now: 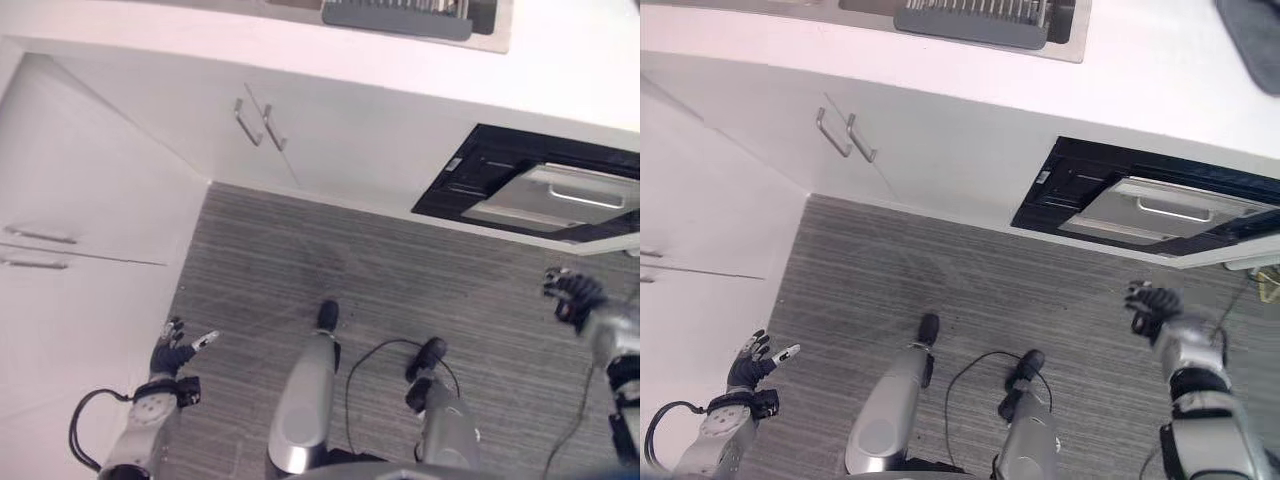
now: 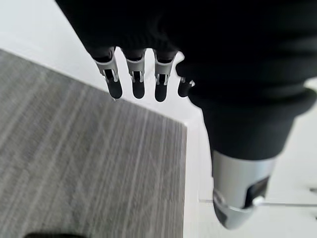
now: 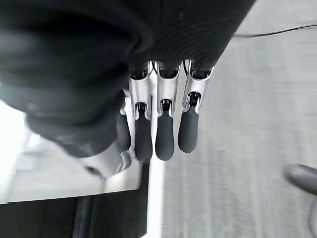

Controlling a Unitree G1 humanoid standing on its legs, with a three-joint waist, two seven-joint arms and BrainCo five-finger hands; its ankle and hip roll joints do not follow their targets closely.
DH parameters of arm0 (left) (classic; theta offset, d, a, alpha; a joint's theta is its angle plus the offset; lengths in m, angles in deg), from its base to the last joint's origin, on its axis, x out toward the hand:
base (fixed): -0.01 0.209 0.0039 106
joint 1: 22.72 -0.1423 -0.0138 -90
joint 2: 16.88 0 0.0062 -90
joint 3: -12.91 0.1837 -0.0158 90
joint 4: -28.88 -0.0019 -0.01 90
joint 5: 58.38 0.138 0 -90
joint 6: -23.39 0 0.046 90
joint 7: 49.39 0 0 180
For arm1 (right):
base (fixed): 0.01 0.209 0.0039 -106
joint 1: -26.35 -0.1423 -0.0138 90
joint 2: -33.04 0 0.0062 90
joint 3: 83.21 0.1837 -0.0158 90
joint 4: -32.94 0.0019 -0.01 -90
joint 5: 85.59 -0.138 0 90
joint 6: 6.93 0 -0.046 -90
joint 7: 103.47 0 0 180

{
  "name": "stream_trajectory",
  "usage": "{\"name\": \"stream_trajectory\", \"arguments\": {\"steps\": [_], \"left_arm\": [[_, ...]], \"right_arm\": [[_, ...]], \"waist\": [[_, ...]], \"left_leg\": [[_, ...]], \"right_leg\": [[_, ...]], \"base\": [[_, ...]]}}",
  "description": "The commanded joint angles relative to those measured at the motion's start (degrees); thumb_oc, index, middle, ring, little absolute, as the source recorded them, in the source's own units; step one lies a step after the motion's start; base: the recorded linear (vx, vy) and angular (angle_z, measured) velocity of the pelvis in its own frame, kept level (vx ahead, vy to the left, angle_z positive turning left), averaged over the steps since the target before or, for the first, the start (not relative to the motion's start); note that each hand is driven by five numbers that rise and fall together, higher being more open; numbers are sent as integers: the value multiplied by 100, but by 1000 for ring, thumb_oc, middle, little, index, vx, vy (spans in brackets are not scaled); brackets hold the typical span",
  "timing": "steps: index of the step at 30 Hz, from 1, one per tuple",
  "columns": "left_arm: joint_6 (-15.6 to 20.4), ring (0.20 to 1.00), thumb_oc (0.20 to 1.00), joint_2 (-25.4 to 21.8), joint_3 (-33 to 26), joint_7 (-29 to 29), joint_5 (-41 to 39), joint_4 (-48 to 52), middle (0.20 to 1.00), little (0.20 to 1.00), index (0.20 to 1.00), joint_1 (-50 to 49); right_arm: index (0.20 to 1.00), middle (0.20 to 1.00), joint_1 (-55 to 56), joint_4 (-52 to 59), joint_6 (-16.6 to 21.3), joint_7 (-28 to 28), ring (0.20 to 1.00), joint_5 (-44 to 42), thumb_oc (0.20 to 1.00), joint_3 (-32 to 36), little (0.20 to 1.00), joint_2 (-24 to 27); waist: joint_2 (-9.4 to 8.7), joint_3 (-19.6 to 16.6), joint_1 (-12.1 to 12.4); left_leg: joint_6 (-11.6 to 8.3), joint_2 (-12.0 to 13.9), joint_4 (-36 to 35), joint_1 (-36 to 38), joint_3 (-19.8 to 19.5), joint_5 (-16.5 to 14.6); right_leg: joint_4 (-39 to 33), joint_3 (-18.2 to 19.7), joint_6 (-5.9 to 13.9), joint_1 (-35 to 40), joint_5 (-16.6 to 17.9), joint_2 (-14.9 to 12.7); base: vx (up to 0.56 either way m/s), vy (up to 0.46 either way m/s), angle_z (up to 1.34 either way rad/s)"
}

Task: Place the dishes in the dishwasher.

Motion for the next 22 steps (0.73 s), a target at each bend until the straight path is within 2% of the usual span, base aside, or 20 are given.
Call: {"name": "stream_trajectory", "arguments": {"steps": [1,3,5,7,8,10,11,12,14,16,17,19,20,22], "left_arm": [[434,1000,1000,-113,32,-112,760,-128,1000,1000,1000,-514],[533,1000,1000,-60,291,65,1151,-279,1000,1000,1000,-508],[407,1000,1000,-45,505,278,1456,-375,1000,1000,1000,-514],[259,1000,1000,-12,726,321,1609,-625,1000,1000,1000,-451],[140,1000,1000,34,801,338,1499,-848,1000,1000,1000,-358],[-7,1000,1000,109,759,447,1383,-1168,1000,1000,1000,-199],[-78,1000,1000,310,627,517,1173,-1663,1000,1000,1000,-69],[-61,1000,1000,396,576,543,1110,-1867,1000,1000,1000,-29],[-7,1000,1000,802,357,630,984,-2628,1000,1000,1000,189],[4,1000,1000,1038,290,669,1009,-2953,1000,1000,1000,323],[-60,1000,1000,1215,250,788,955,-3104,1000,1000,1000,411],[-97,1000,1000,1345,240,882,918,-3228,1000,1000,1000,484],[-196,1000,1000,1442,295,968,791,-3309,1000,1000,1000,569],[-264,1000,1000,1527,320,1072,609,-3423,1000,1000,1000,707]], "right_arm": [[1000,1000,-394,-48,493,-418,1000,-174,1000,-181,1000,641],[1000,1000,7,-115,511,-523,1000,-259,1000,-176,1000,256],[1000,1000,247,-224,518,-584,1000,-220,1000,-166,1000,-125],[1000,1000,579,-393,611,-719,1000,-213,1000,-100,1000,-483],[1000,1000,822,-503,730,-850,1000,-21,1000,-84,1000,-695],[1000,1000,1117,-639,870,-959,1000,173,1000,-93,1000,-924],[1000,1000,1323,-852,927,-1039,1000,405,1000,-159,1000,-1221],[1000,1000,1379,-942,961,-1033,1000,517,1000,-193,1000,-1319],[1000,1000,1495,-1401,983,-980,1000,736,1000,-378,1000,-1728],[1000,1000,1617,-1561,916,-964,1000,800,1000,-422,1000,-1961],[1000,1000,1682,-1622,814,-870,1000,974,1000,-476,1000,-2085],[1000,1000,1748,-1670,716,-764,1000,1189,1000,-522,1000,-2156],[1000,1000,1808,-1732,620,-637,1000,1405,1000,-546,1000,-2177],[1000,1000,1820,-1807,442,-524,1000,1403,1000,-540,1000,-2146]], "waist": [[97,-240,216],[9,-408,141],[-7,-531,52],[69,-715,-169],[90,-836,-360],[54,-1004,-555],[47,-1219,-691],[51,-1299,-728],[46,-1640,-774],[36,-1816,-786],[63,-1895,-799],[64,-1912,-848],[53,-1901,-909],[55,-1904,-1007]], "left_leg": [[-274,351,-717,325,354,615],[-225,300,-840,577,344,560],[-168,266,-944,839,327,531],[-91,250,-1137,1153,227,532],[-53,223,-1324,1355,150,534],[-61,209,-1531,1536,135,579],[-93,262,-1846,1833,199,638],[-97,287,-1960,1930,180,661],[-200,410,-2515,2337,277,811],[-313,509,-2675,2451,325,942],[-422,630,-2595,2424,365,1008],[-444,614,-2301,2312,371,925],[-448,528,-1903,2198,483,825],[-401,389,-1767,2233,656,692]], "right_leg": [[135,204,458,574,51,-253],[151,245,434,795,52,-248],[405,294,397,819,86,-260],[527,709,333,850,-42,-64],[364,1001,346,817,-127,146],[124,1180,402,718,-31,284],[-116,1217,464,699,53,431],[-167,1289,462,720,42,476],[-574,1260,332,1065,-25,717],[-760,1195,218,1284,-98,853],[-762,1101,99,1380,-222,968],[-762,1043,23,1429,-262,975],[-762,925,-9,1500,-273,950],[-762,744,-11,1614,-313,911]], "base": [[103,227,-32],[173,252,-16],[194,206,-6],[212,109,-17],[192,-21,-6],[181,-149,9],[180,-257,24],[225,-333,23],[212,-354,11],[132,-391,47],[56,-347,49],[-25,-207,41],[-81,-122,34],[-59,-20,28]]}}
